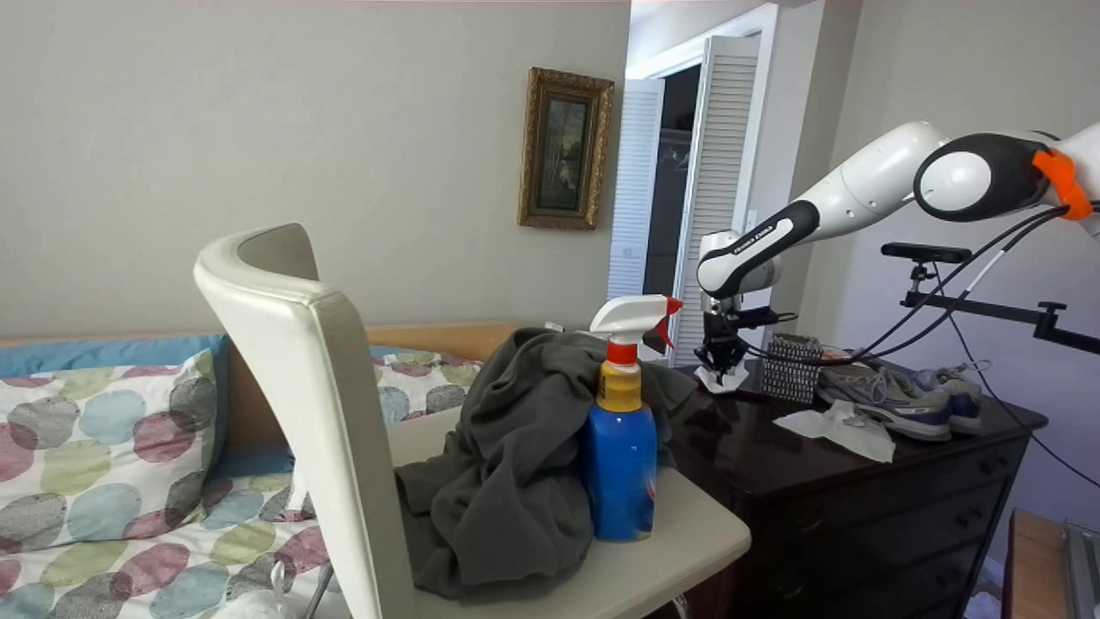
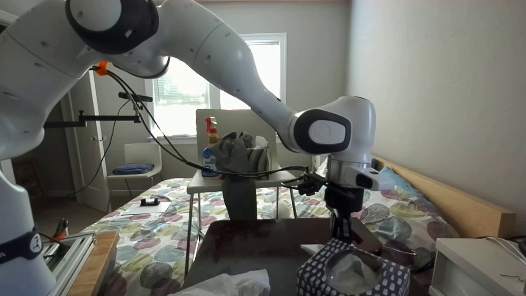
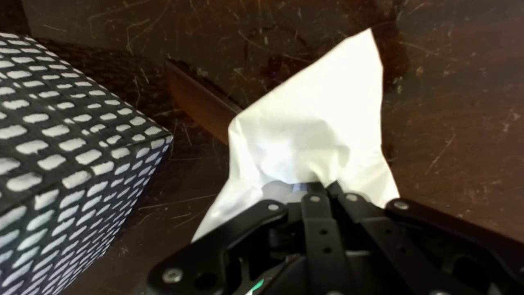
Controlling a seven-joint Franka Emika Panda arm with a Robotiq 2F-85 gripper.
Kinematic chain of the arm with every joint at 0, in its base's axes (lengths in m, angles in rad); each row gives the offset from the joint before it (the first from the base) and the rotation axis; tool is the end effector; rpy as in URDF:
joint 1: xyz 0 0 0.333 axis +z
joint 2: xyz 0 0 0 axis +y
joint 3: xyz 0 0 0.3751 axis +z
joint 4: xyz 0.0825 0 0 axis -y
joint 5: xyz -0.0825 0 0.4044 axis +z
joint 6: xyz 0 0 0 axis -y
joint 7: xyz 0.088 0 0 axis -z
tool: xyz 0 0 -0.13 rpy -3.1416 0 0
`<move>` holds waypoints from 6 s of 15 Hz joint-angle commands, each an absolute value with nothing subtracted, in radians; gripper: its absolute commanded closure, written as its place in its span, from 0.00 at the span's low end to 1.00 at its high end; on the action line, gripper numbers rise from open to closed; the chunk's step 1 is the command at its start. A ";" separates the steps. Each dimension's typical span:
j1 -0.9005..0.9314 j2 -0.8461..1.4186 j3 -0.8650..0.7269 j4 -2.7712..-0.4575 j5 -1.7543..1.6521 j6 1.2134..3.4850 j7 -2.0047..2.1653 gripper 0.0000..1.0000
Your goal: Use the tissue to wipe the coat hanger
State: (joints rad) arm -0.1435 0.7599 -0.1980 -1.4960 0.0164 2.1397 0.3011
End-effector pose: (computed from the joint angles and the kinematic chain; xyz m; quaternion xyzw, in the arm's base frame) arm 0.7219 -0.2281 0.2251 0.9514 -0.2973 -0.0523 0.0615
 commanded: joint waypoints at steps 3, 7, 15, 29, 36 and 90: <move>-0.153 0.753 -0.179 -1.517 0.047 2.194 0.305 0.99; -0.150 0.756 -0.176 -1.510 0.055 2.213 0.305 0.99; -0.154 0.790 -0.175 -1.444 0.056 2.204 0.308 0.99; -0.157 0.932 -0.159 -1.182 0.054 2.138 0.307 0.99; -0.159 1.021 -0.142 -1.019 0.054 2.058 0.303 0.99; -0.202 0.749 0.033 -1.360 0.106 1.815 -0.212 0.99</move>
